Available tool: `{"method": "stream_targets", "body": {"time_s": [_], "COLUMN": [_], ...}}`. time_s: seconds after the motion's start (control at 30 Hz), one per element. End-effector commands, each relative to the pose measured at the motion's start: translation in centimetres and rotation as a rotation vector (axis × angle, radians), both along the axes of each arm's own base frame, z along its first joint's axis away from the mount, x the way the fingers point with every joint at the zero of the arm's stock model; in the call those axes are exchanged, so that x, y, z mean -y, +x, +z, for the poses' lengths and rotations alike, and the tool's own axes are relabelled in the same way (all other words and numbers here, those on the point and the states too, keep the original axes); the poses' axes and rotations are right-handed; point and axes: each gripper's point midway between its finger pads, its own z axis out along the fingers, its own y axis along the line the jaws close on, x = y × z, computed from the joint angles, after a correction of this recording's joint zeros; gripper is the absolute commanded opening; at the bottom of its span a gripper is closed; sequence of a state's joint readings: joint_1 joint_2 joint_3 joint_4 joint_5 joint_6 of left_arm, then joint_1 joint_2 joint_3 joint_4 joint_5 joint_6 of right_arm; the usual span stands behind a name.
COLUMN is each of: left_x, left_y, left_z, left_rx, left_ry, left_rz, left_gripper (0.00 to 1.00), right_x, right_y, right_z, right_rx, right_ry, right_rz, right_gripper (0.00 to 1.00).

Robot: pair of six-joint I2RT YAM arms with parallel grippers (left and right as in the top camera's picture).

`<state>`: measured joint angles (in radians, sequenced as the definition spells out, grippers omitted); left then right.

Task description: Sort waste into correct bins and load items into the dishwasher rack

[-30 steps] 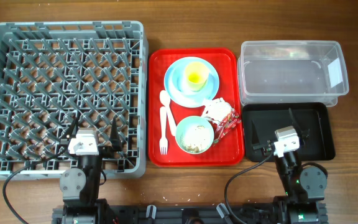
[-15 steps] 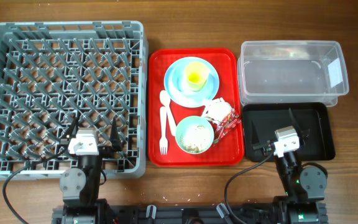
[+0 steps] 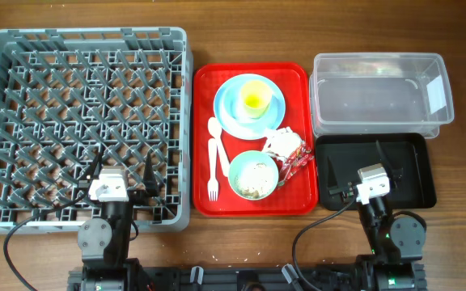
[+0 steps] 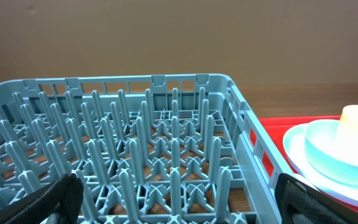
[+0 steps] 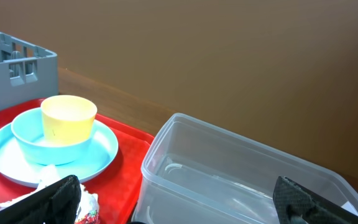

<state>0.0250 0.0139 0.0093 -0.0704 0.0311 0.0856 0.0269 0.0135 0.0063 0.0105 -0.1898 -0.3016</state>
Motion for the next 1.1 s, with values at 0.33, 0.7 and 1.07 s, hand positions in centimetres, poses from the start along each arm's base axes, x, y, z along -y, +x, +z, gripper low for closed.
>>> {"method": "stream_targets", "body": {"time_s": [0.33, 0.7, 1.07], "left_x": [0.16, 0.16, 0.5], "left_y": [-0.02, -0.02, -0.01], "left_z": [-0.19, -0.19, 0.06], "left_rx": [-0.003, -0.003, 0.007], "left_ry": [0.011, 0.011, 0.01], "left_rz": [-0.009, -0.009, -0.029], "left_gripper": [1.0, 1.0, 1.0], "right_x": [0.22, 0.23, 0.23], "right_y": [0.02, 0.02, 0.02], "right_z": [0.11, 0.11, 0.11], "right_rx": [0.008, 0.008, 0.008], "right_ry": [-0.01, -0.01, -0.01], "right_rz": [-0.011, -0.012, -0.012], "right_gripper": [1.0, 1.0, 1.0]}}
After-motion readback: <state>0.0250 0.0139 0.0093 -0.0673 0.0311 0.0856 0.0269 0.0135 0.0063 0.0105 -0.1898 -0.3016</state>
